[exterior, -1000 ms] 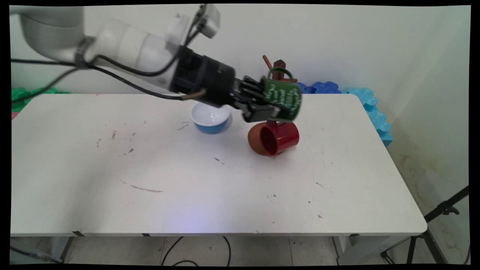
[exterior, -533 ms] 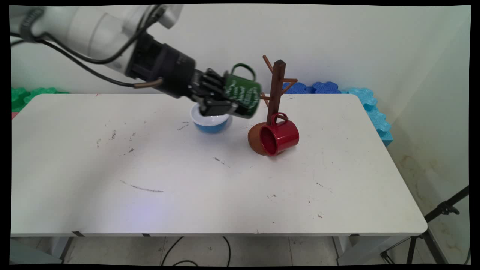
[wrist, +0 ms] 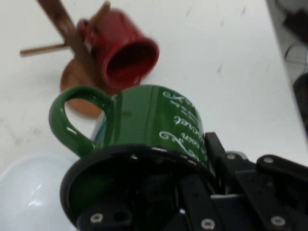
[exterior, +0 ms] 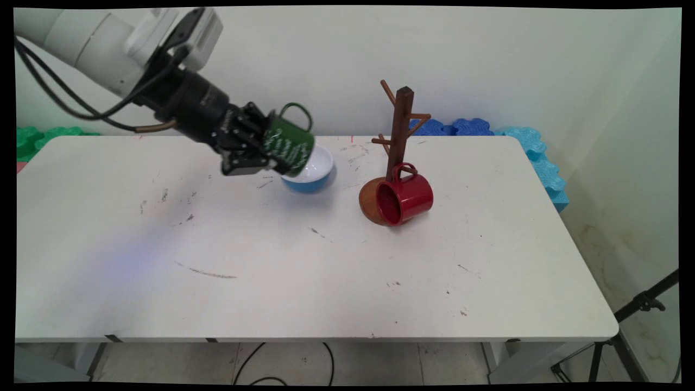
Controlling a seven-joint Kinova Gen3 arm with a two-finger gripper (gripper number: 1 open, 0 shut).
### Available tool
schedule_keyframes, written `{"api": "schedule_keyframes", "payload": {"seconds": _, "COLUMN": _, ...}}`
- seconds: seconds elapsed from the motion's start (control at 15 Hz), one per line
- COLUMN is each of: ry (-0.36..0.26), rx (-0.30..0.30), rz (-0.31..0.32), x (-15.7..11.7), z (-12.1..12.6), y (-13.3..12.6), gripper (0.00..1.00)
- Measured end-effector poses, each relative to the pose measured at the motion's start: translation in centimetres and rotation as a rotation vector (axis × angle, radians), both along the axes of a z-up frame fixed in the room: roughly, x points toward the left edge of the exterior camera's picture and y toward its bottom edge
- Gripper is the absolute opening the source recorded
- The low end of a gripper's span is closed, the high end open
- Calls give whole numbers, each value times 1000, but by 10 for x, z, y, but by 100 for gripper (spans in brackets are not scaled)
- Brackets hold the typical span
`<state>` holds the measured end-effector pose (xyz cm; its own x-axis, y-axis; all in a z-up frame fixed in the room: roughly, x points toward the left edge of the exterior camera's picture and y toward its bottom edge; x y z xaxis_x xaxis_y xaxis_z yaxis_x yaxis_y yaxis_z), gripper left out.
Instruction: Place the picked object on the table
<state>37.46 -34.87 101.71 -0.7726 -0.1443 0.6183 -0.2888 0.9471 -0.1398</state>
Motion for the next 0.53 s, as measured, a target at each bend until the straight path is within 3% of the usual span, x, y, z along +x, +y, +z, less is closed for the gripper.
{"api": "schedule_keyframes", "payload": {"seconds": 0.53, "ry": -268, "rx": -117, "rz": -163, "x": 46, "z": -28, "y": -7, "gripper": 0}}
